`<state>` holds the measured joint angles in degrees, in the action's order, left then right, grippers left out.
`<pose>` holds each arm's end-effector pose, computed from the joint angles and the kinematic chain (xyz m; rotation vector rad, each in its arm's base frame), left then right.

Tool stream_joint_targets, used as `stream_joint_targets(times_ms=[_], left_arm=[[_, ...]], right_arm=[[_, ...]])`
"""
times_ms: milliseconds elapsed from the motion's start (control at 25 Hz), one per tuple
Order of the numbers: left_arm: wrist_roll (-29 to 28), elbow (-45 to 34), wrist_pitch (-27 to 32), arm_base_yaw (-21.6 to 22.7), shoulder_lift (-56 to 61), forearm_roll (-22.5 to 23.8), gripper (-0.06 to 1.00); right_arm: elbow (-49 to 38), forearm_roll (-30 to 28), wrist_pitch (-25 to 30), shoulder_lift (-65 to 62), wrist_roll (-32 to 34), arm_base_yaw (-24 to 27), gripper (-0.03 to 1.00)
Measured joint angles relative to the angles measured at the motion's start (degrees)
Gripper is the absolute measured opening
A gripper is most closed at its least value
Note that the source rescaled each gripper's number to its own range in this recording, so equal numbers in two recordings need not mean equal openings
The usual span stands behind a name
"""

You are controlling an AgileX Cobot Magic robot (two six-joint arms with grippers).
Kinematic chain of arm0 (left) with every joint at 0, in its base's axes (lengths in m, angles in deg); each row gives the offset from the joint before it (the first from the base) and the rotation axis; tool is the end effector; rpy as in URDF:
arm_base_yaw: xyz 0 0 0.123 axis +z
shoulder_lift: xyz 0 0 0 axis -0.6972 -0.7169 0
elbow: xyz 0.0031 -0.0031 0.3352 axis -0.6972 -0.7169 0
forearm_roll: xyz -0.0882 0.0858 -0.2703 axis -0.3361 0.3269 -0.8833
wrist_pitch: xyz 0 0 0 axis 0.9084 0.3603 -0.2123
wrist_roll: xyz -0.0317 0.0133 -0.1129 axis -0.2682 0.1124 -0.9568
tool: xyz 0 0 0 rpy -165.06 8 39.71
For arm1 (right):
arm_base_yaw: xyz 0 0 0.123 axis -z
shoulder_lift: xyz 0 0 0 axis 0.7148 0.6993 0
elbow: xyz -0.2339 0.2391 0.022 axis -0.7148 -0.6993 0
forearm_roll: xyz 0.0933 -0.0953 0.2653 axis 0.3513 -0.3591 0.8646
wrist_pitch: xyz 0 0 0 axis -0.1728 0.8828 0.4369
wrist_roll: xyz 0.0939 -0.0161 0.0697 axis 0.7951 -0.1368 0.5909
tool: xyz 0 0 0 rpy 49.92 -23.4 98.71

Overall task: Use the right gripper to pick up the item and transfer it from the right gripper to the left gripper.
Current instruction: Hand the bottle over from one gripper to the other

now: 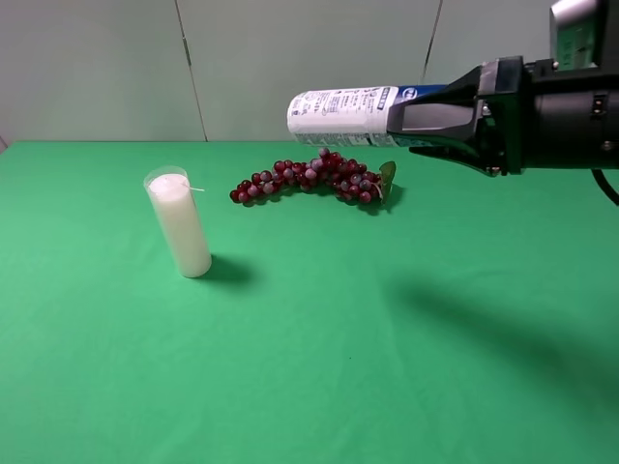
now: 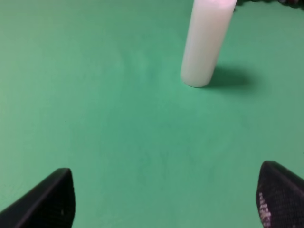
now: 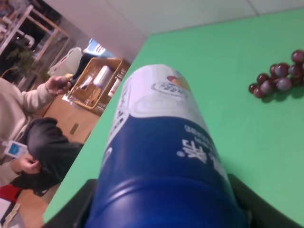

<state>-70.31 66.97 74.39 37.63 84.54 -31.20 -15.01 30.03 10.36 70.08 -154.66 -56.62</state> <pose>0.0076 -0.0087 0.2843 0.1457 2.0420 -0.1456 0.2402 0.1292 0.2987 -0.3003 2.0322 1.1246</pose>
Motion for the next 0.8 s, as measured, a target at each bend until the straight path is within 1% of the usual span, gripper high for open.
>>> stream_joint_targets(times_ms=[240, 800], left_arm=[[0.0, 0.0, 0.0, 0.0, 0.0, 0.0, 0.58], [0.0, 0.0, 0.0, 0.0, 0.0, 0.0, 0.58]], right_arm=[[1.18, 1.91, 1.39, 0.24, -1.2, 0.0, 0.0], [1.18, 1.97, 5.98, 0.24, -1.29, 0.0, 0.0]])
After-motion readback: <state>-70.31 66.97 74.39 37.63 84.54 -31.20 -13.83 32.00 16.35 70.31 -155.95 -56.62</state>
